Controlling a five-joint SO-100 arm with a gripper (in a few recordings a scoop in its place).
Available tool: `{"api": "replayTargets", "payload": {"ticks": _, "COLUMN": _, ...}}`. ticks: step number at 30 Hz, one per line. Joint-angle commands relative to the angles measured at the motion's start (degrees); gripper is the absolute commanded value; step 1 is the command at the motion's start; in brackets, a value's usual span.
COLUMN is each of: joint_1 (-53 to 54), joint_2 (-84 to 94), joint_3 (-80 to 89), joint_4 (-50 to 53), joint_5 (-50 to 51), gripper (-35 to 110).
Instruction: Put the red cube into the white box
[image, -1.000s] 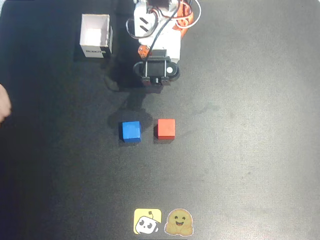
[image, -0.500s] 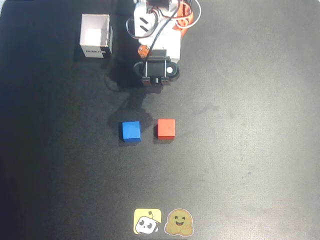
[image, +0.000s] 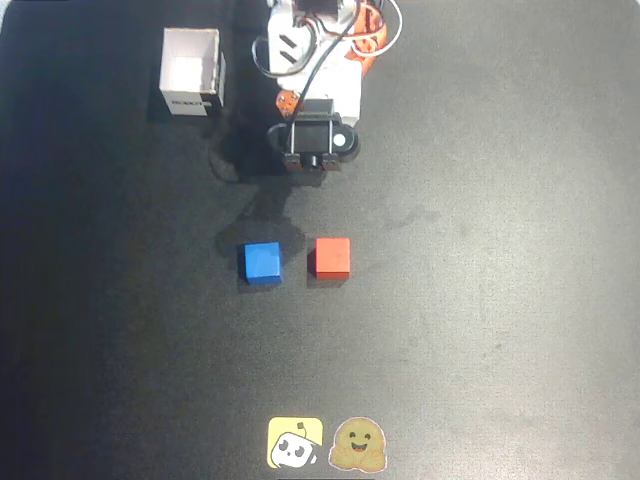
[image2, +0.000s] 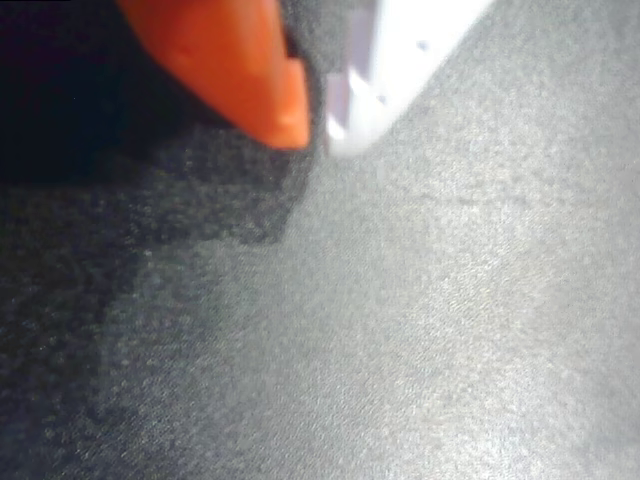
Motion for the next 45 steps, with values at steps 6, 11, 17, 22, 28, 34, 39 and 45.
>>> {"api": "replayTargets", "payload": {"ticks": 6, "joint_1": 0.1, "joint_2": 0.3, "joint_3": -0.2, "joint_4": 0.2, "joint_5": -0.4, "gripper": 0}}
{"api": "replayTargets", "payload": {"ticks": 11, "joint_1": 0.2, "joint_2": 0.3, "joint_3": -0.2, "joint_4": 0.2, "joint_5": -0.4, "gripper": 0}}
{"api": "replayTargets", "payload": {"ticks": 17, "joint_1": 0.3, "joint_2": 0.3, "joint_3": -0.2, "joint_4": 0.2, "joint_5": -0.4, "gripper": 0}}
{"api": "replayTargets", "payload": {"ticks": 22, "joint_1": 0.3, "joint_2": 0.3, "joint_3": -0.2, "joint_4": 0.2, "joint_5": -0.3, "gripper": 0}}
{"api": "replayTargets", "payload": {"ticks": 28, "joint_1": 0.3, "joint_2": 0.3, "joint_3": -0.2, "joint_4": -0.6, "joint_5": -0.1, "gripper": 0}}
{"api": "replayTargets", "payload": {"ticks": 34, "joint_1": 0.3, "joint_2": 0.3, "joint_3": -4.3, "joint_4": 1.9, "joint_5": -0.3, "gripper": 0}}
{"api": "replayTargets", "payload": {"ticks": 39, "joint_1": 0.3, "joint_2": 0.2, "joint_3": -7.6, "joint_4": 3.8, "joint_5": -0.8, "gripper": 0}}
{"api": "replayTargets", "payload": {"ticks": 45, "joint_1": 0.4, "joint_2": -4.6, "joint_3": -14.6, "joint_4": 3.8, "joint_5": -3.2, "gripper": 0}}
